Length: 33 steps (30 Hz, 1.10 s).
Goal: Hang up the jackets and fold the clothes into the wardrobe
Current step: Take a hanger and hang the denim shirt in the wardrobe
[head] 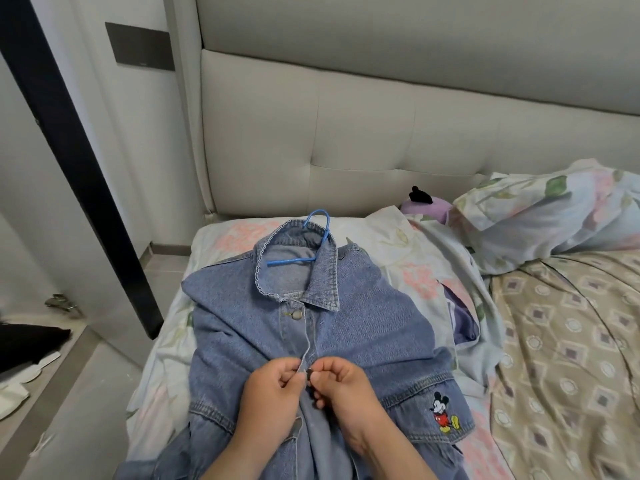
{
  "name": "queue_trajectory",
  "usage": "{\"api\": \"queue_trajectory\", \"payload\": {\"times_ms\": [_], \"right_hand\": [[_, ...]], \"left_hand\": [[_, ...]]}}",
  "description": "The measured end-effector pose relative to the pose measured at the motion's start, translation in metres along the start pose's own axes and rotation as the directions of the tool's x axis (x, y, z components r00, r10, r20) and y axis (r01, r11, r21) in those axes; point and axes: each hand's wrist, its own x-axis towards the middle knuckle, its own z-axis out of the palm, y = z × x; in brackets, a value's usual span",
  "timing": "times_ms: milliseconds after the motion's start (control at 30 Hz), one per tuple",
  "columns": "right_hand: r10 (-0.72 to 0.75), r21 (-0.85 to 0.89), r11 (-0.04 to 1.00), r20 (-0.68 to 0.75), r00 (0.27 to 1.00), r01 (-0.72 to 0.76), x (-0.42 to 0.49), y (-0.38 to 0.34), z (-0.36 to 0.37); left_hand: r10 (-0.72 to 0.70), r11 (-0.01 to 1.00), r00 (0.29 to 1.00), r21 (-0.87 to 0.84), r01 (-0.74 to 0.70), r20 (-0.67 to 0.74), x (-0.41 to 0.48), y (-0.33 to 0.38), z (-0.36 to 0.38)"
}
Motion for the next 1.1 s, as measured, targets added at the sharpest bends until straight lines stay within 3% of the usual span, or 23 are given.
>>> {"api": "queue_trajectory", "payload": {"times_ms": [133, 267, 433, 700, 833, 933, 1033, 1100], "right_hand": [[0.007, 0.034, 0.999, -0.007, 1.0, -0.007, 0.0, 0.004, -0.002], [0.016, 0.038, 0.999, -0.002, 1.0, -0.016, 0.001, 0.005, -0.003], [0.026, 0.042, 0.999, 0.007, 1.0, -0.026, 0.002, 0.003, -0.004], [0.117, 0.125, 0.986, -0.031, 0.993, -0.112, 0.001, -0.007, 0.0], [0.093, -0.026, 0.995, -0.061, 0.994, -0.095, 0.002, -0.015, 0.008], [0.102, -0.001, 0.995, -0.138, 0.985, -0.103, 0.003, -0.013, 0.01], [0.071, -0.007, 0.997, -0.182, 0.981, -0.074, 0.005, -0.006, 0.011], [0.006, -0.118, 0.992, -0.224, 0.975, -0.033, 0.007, -0.002, 0.011]], "left_hand": [[-0.087, 0.993, 0.995, -0.082, 0.09, 0.043, 0.004, 0.001, -0.002], [-0.071, 0.997, 0.996, -0.028, 0.073, 0.06, 0.005, 0.003, -0.004], [-0.115, 0.989, 0.984, -0.082, 0.127, 0.137, 0.01, 0.0, -0.004], [-0.098, 0.99, 0.991, 0.114, 0.088, 0.089, 0.01, 0.003, 0.002], [-0.006, 0.94, 1.0, 0.34, -0.002, 0.025, 0.004, 0.005, 0.005], [0.05, 0.929, 0.999, 0.368, -0.051, 0.012, 0.003, 0.003, 0.006], [-0.036, 0.952, 0.999, 0.306, 0.023, 0.037, 0.009, 0.007, 0.005], [-0.168, 0.968, 0.982, 0.203, 0.148, 0.087, 0.017, 0.013, 0.002]]}}
